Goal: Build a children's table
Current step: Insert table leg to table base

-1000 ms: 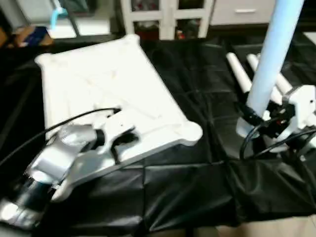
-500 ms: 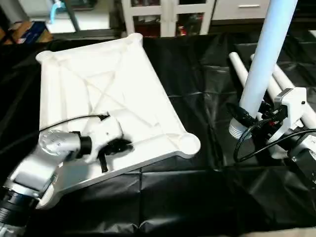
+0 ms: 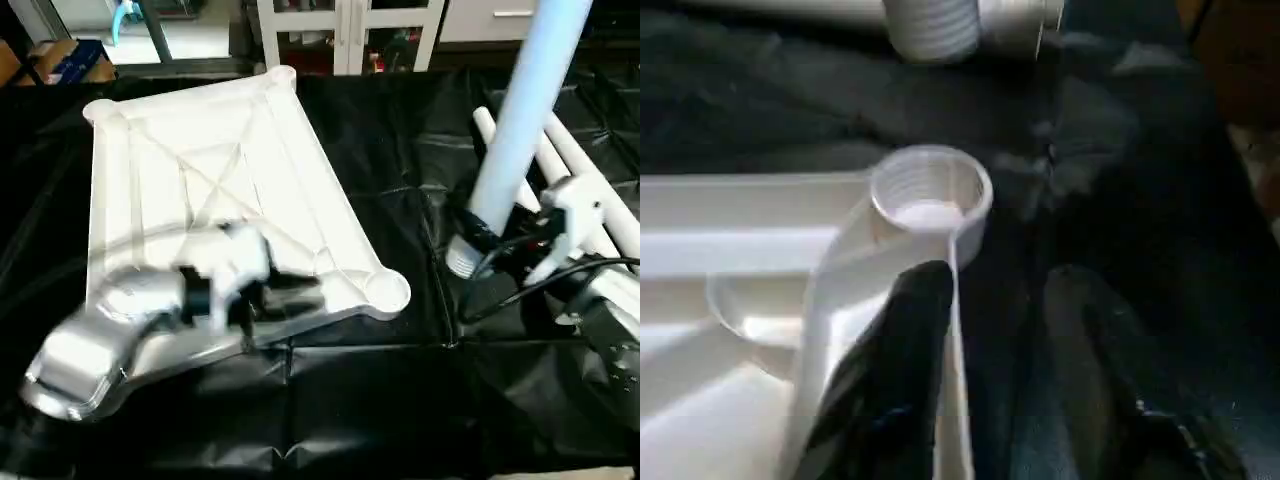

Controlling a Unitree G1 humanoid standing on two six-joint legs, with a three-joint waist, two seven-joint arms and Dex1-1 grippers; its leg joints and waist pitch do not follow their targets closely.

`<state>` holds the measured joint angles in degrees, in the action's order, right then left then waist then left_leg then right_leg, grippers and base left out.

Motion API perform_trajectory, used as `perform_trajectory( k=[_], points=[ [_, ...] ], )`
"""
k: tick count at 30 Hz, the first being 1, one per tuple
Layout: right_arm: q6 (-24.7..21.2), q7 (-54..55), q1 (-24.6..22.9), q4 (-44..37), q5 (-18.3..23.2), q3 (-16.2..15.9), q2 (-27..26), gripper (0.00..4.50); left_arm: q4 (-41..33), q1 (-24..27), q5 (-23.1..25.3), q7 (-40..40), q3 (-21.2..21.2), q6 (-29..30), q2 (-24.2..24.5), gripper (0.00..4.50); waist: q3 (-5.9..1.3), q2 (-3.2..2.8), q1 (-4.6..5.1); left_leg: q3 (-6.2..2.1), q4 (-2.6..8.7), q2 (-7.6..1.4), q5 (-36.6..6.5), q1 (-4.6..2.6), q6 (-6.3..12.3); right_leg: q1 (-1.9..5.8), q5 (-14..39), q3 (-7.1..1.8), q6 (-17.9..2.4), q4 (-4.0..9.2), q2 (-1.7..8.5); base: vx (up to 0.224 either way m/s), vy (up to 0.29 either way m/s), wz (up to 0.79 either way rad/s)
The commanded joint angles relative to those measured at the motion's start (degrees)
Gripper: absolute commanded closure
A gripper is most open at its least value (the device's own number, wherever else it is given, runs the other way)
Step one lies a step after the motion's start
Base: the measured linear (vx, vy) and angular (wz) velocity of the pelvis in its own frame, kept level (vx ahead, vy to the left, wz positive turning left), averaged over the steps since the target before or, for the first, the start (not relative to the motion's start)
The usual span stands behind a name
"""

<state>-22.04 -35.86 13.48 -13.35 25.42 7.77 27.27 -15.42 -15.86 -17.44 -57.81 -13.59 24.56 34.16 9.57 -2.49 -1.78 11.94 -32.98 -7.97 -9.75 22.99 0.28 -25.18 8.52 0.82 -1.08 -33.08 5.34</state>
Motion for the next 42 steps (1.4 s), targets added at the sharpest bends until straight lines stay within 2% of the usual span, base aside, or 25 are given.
perform_trajectory(
  k=[1, 4, 9, 17, 22, 29, 31, 38, 41, 42],
  points=[
    [-0.48, -0.01, 0.54, -1.53, 1.09, -0.64, -0.38, 2.64, -0.96, 0.72, 2.43, 1.84, -0.69, 0.14, -0.01, 2.48, -4.10, 0.93, 0.10, -1.93, 4.15, -4.38, -10.93, -2.23, 4.65, 2.43, 15.25, -1.72, -10.60, 3.41, 2.58, 0.000, 0.000, 0.00],
    [-0.60, -0.11, 1.33, -1.28, 0.99, -1.23, -0.99, 2.64, -1.57, 1.19, 5.54, 4.78, -1.97, 0.27, 0.44, 2.27, -4.26, 1.09, 0.12, -2.09, 4.09, -4.35, -9.64, -2.03, 4.88, 2.62, 13.66, -1.63, -10.45, 3.13, 2.58, 0.000, 0.000, 0.00],
    [-0.71, -0.01, 1.74, -1.16, 0.92, -1.85, -1.51, 2.64, -0.10, 1.49, 9.90, 7.27, -4.24, 0.94, 1.69, 2.26, -4.25, 1.03, 0.01, -1.98, 3.96, -4.26, -8.23, -2.08, 5.61, 2.61, 11.08, -1.64, -11.06, 2.96, 2.50, 0.000, 0.000, 0.00],
    [-0.79, 0.20, 1.63, -1.32, 0.81, -2.38, -2.09, 2.64, -1.39, 2.72, 8.85, 7.46, -5.35, 3.73, 0.37, 2.26, -4.16, 1.01, 0.05, -2.04, 4.08, -4.25, -9.84, -2.01, 4.89, 2.65, 12.82, -1.62, -11.32, 3.15, 2.60, 0.000, 0.000, 0.00],
    [-0.91, 0.23, 1.76, -1.48, 0.76, -2.93, -2.66, 2.64, 0.25, 2.45, 12.10, 8.76, -7.14, 2.50, 0.01, 2.26, -4.25, 1.18, 0.08, -2.10, 4.04, -4.29, -9.46, -1.97, 5.03, 2.70, 12.74, -1.64, -10.81, 3.17, 2.63, 0.000, 0.000, 0.00],
    [-0.95, 0.22, 1.45, -1.81, 0.88, -3.22, -2.77, 2.64, 1.66, 2.86, 13.41, 9.55, -7.27, 1.88, 0.42, 2.26, -4.42, 1.11, 0.05, -2.07, 3.90, -4.22, -8.56, -1.93, 5.49, 2.76, 11.59, -1.58, -11.21, 2.97, 2.59, 0.000, 0.000, 0.00],
    [-0.88, 0.13, 1.46, -1.73, 0.85, -3.24, -2.78, 2.64, 2.17, 2.94, 14.22, 9.62, -7.90, 1.75, 0.48, 2.54, -4.50, 1.01, 0.04, -2.07, 3.87, -4.22, -8.60, -1.96, 5.43, 2.80, 11.39, -1.57, -11.37, 2.96, 2.60, 0.000, 0.000, 0.00],
    [-0.98, 0.35, 2.10, -1.51, 1.38, -3.14, -3.28, 2.64, 3.31, 2.63, 15.26, 9.77, -8.56, 1.71, -0.20, 2.99, -4.53, 0.96, 0.04, -2.07, 3.91, -4.24, -9.91, -2.05, 4.93, 2.73, 12.59, -1.59, -11.37, 3.09, 2.59, 0.000, 0.000, 0.00],
    [-1.75, 0.67, 2.76, -1.33, 3.12, -2.51, -4.30, 2.64, 4.30, 2.69, 16.36, 9.87, -9.31, 1.15, 0.13, 3.11, -4.54, 0.88, 0.04, -2.14, 3.96, -4.29, -10.67, -2.10, 4.65, 2.72, 13.78, -1.62, -10.94, 3.21, 2.65, 0.000, 0.000, 0.00],
    [-2.38, 0.83, 3.10, -1.28, 4.11, -2.13, -4.72, 2.64, 4.66, 2.87, 17.24, 9.80, -9.89, 0.73, 0.48, 3.28, -4.49, 0.88, 0.05, -2.14, 3.99, -4.27, -10.96, -2.12, 4.46, 2.69, 14.43, -1.61, -10.84, 3.28, 2.65, 0.000, 0.000, 0.00]
  ],
)
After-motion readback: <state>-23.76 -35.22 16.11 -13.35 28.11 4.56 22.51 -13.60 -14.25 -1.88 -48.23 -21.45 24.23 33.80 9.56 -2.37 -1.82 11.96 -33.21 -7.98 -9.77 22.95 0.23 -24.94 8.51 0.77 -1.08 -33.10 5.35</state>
